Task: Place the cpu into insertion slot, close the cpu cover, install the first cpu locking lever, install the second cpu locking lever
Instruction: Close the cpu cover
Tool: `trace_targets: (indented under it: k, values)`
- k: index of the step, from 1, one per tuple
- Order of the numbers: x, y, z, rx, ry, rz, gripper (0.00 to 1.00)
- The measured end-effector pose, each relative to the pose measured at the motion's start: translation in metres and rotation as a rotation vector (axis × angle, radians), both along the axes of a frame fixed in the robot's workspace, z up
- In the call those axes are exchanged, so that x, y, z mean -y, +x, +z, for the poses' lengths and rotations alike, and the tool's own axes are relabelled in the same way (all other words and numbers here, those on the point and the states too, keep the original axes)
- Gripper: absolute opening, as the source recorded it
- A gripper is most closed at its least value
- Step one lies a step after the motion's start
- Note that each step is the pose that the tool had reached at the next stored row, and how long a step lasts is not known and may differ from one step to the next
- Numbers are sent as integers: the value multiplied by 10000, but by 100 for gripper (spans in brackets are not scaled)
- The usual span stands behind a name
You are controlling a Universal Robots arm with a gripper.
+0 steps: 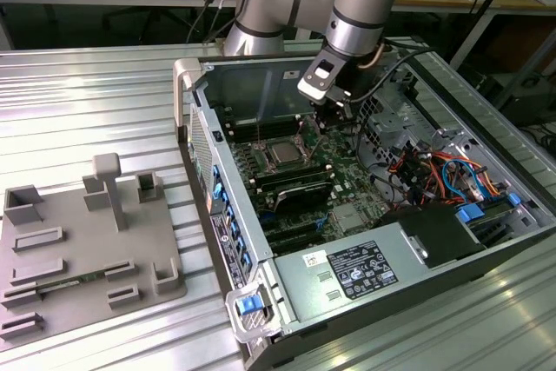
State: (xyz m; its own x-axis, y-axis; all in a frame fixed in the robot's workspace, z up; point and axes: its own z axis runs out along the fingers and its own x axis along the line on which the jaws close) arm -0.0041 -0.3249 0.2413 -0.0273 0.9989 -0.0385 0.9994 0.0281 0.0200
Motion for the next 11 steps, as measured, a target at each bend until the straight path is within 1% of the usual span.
trace_targets:
  k: [3,11]
  values:
    - [0,-31,0,0,0,0,11]
    - [0,-81,0,0,0,-1,11]
